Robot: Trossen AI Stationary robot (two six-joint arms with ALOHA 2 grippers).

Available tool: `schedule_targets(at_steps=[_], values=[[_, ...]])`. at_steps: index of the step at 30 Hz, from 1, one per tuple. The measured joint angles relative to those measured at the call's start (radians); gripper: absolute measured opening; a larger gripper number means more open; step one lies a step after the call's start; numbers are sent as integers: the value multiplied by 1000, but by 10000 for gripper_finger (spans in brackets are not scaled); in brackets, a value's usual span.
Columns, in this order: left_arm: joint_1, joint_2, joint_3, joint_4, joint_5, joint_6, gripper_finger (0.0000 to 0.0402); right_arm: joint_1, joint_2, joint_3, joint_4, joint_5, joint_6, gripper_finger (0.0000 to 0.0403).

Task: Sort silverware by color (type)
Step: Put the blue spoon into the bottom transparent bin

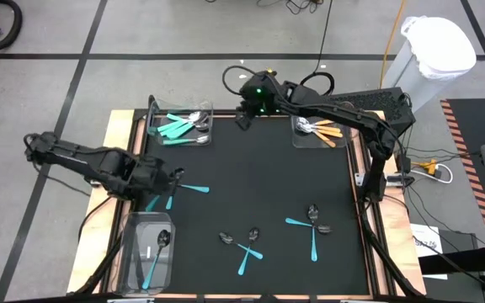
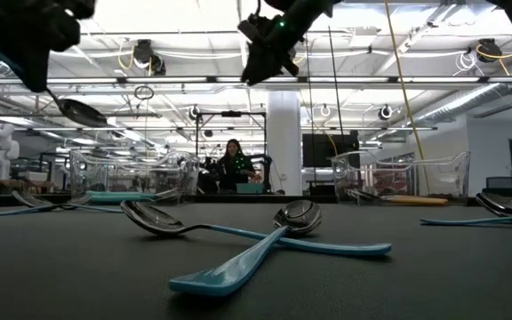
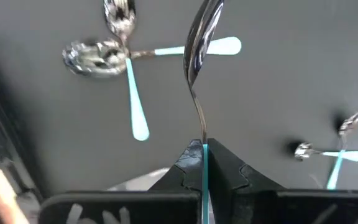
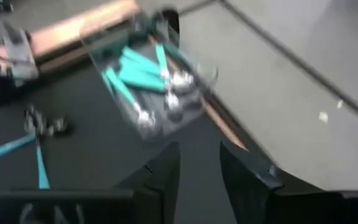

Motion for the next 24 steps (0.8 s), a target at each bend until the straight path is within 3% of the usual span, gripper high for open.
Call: schedule_targets(at_steps=[10, 15, 20, 24], values=[[-369, 15, 0, -17, -43, -362, 4, -22, 0, 0, -48, -2, -24, 98], [-531, 64, 0, -31, -14, -461, 10, -30, 6, 0, -49, -11, -8, 98], [-617, 140, 0, -36, 105, -540, 14, -23, 54, 0, -45, -193, -20, 98], [-637, 188, 0, 6, 115, -553, 15, 6, 108, 0, -45, -325, -25, 98]])
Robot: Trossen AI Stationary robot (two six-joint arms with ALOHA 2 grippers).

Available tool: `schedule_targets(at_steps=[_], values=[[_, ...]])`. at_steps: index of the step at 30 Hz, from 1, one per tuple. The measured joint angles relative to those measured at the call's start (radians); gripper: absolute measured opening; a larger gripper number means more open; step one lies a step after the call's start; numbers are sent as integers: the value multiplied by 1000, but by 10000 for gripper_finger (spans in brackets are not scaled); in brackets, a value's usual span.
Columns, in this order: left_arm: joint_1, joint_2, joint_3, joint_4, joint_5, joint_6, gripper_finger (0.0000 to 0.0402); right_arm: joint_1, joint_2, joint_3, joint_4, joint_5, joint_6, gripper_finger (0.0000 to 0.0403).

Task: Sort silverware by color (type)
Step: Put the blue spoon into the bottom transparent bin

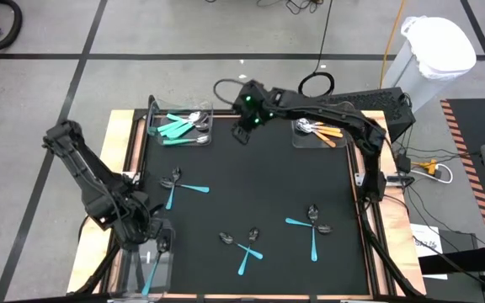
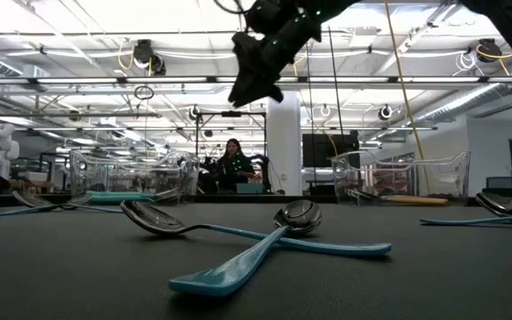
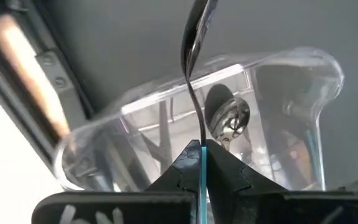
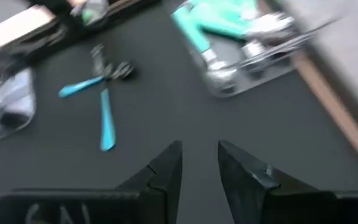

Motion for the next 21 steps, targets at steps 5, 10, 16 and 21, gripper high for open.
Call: schedule_targets(at_steps=[5, 10, 16, 21], values=[[-7, 13, 13, 19, -42, 16, 16, 68, 64, 0, 10, -46, -2, 98], [-7, 8, 74, -48, -147, 27, 16, 133, 112, 0, 62, -46, 34, 98], [-68, 8, 95, -52, -139, 26, 17, 194, 182, 0, 253, -44, 103, 100], [-154, 12, 95, 23, -102, 23, 17, 233, 232, 0, 360, -44, 127, 124]])
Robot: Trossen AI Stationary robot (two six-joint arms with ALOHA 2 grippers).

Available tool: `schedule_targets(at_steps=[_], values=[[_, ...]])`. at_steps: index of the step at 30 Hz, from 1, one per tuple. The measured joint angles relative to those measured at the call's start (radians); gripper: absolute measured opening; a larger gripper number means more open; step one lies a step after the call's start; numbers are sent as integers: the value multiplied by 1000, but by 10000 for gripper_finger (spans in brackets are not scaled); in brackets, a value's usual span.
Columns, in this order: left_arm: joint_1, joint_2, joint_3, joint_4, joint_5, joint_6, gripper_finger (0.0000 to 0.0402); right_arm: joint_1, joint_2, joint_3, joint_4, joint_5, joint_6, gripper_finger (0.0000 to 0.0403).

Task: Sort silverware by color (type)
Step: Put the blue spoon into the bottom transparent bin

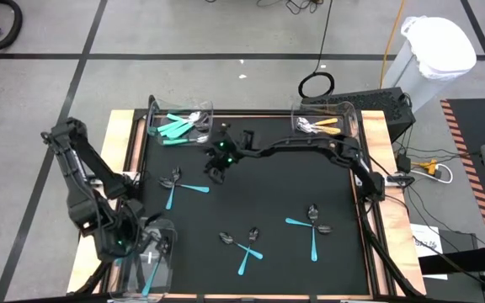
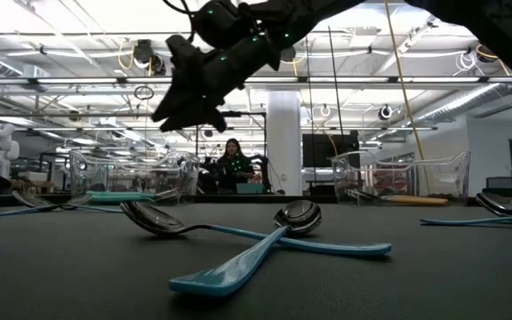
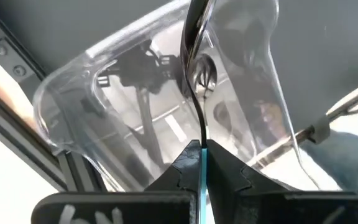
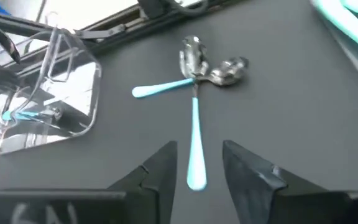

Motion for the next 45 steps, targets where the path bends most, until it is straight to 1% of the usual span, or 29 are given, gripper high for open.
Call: schedule_targets(at_steps=[5, 8, 13, 17, 21, 24, 27, 29, 32, 34, 35, 37, 40, 43, 45], values=[[-22, 57, -13, 2, -5, -19, 19, 24, 47, 0, 102, 0, -95, 164], [-30, 111, -20, 3, -4, -35, 33, 27, 86, 0, 153, 0, -124, 183], [-37, 158, -32, 33, 48, -75, 83, 26, 136, 0, 201, 1, -128, 197], [-42, 150, -32, 101, 49, -30, 126, 33, 142, 2, 247, 4, -180, 199], [-35, 117, -33, 108, 43, -9, 150, 40, 171, 50, 237, 4, -235, 199], [-23, 74, -33, 107, -2, -7, 151, 43, 211, 124, 222, 5, -252, 199], [-8, 19, -33, 101, -73, -6, 147, 43, 260, 207, 192, 4, -232, 199], [4, -16, -33, 88, -138, -2, 143, 40, 301, 262, 178, 4, -211, 199], [21, -65, -33, 39, -277, 14, 139, 38, 366, 346, 129, 4, -184, 199], [34, -90, -33, 6, -365, 28, 139, 37, 394, 381, 102, 4, -172, 199], [40, -101, -33, -4, -393, 33, 139, 38, 400, 385, 101, 4, -173, 199], [54, -115, -33, -32, -418, 56, 139, 42, 409, 386, 121, 8, -183, 199], [77, -122, -33, -59, -418, 76, 139, 50, 415, 386, 99, 54, -192, 199], [97, -122, -33, -84, -418, 77, 138, 63, 431, 388, 86, 59, -212, 199], [110, -122, -33, -92, -417, 82, 138, 74, 454, 387, 114, 74, -239, 199]])
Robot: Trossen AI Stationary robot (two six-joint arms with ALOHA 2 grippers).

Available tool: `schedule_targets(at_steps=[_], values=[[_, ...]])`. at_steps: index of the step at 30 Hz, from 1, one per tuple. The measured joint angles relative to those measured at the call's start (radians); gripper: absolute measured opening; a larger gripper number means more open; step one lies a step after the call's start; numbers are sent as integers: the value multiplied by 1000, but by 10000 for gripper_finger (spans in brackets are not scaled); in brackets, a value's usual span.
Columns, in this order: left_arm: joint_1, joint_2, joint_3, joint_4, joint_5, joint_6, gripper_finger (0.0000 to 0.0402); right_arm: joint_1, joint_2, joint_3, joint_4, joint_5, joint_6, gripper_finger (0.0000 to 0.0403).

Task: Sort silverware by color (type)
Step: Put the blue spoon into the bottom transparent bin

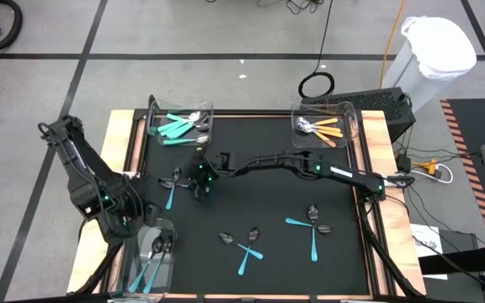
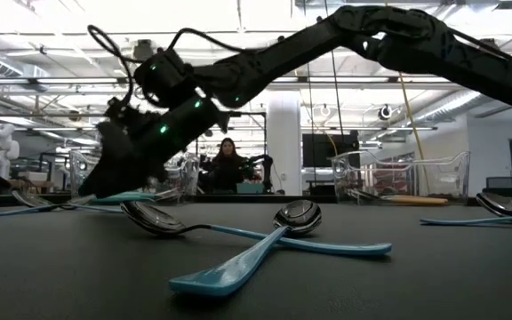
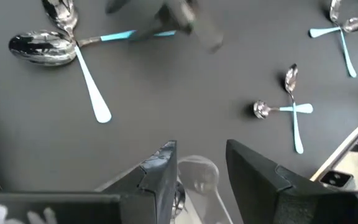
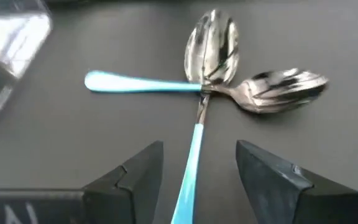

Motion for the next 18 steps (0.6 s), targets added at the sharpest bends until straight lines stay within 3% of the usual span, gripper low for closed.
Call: schedule_targets(at_steps=[10, 18], values=[[19, -1, 0, -10, 30, 73, 138, 22, 37, 0, 21, 122, -71, 192], [54, -1, 0, -15, 43, 158, 138, 21, 49, 4, -32, 137, -76, 94]])
